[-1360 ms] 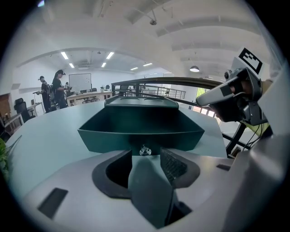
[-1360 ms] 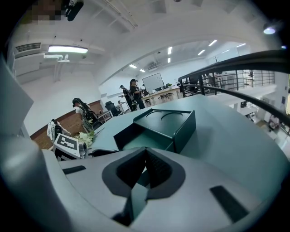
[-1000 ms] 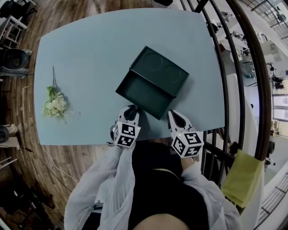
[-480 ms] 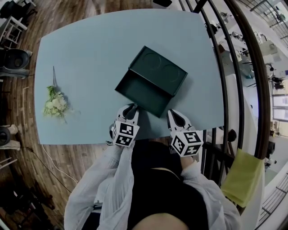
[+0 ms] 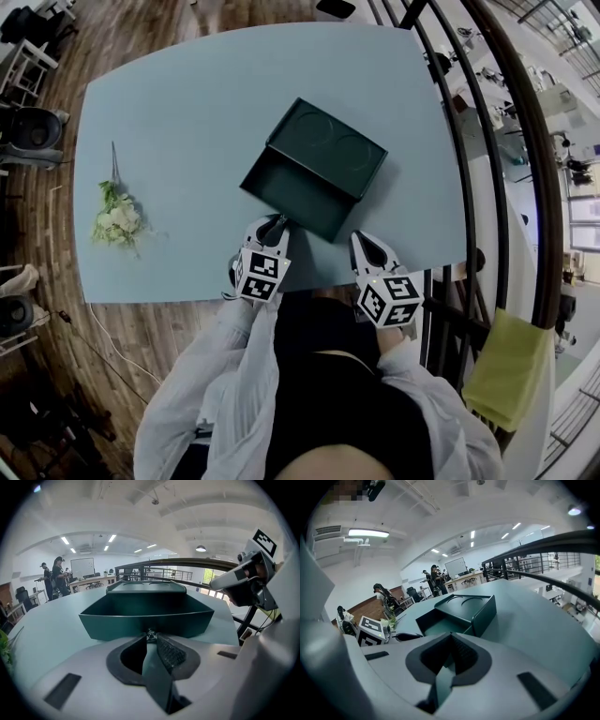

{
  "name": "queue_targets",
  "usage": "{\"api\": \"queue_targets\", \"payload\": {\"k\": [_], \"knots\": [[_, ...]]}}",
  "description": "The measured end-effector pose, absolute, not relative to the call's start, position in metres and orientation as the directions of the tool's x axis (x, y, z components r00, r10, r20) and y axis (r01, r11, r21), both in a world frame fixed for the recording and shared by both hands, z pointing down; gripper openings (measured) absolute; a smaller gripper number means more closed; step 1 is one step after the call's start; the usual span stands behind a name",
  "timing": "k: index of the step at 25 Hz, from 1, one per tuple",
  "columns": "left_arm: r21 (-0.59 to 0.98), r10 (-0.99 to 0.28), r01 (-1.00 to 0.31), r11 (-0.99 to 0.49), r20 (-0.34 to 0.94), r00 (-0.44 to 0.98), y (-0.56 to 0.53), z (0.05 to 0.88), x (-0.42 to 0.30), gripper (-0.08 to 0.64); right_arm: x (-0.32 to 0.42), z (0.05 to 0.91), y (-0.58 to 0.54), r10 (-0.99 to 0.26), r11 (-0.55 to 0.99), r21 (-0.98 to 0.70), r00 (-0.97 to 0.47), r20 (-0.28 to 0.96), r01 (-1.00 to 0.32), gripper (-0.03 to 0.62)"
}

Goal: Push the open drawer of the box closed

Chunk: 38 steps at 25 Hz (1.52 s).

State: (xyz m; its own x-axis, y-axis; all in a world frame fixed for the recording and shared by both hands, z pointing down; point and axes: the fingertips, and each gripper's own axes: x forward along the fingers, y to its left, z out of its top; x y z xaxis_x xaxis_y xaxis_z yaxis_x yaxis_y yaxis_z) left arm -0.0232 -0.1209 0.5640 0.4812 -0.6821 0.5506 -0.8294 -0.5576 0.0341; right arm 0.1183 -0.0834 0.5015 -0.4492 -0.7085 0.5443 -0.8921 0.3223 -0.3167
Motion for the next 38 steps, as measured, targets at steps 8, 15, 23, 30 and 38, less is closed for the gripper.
{"api": "queue_targets", "payload": {"k": [8,15,23,30,38], "knots": [[0.038,-0.678,-0.826,-0.562,0.55,0.487,-0.131,0.565,-0.018,0.078,0.118,0.502,-0.091,-0.702,0.329,-0.32,-0.456,0.547,-0.889,0.009],[0.042,-0.668,-0.816,-0.577,0.551,0.5,-0.138,0.568,-0.013,0.078,0.119,0.506,-0.097,-0.697,0.327,-0.321,-0.456,0.553,-0.889,0.009],[0.054,-0.658,-0.808,-0.587,0.551,0.514,-0.146,0.567,-0.011,0.078,0.118,0.507,-0.107,-0.694,0.322,-0.318,-0.451,0.562,-0.892,0.009],[0.055,-0.652,-0.801,-0.596,0.549,0.523,-0.156,0.566,-0.004,0.078,0.122,0.509,-0.112,-0.694,0.31,-0.321,-0.444,0.567,-0.895,0.009],[0.065,-0.645,-0.795,-0.603,0.547,0.534,-0.165,0.564,0.003,0.078,0.129,0.509,-0.118,-0.697,0.293,-0.325,-0.434,0.571,-0.899,0.009]]}}
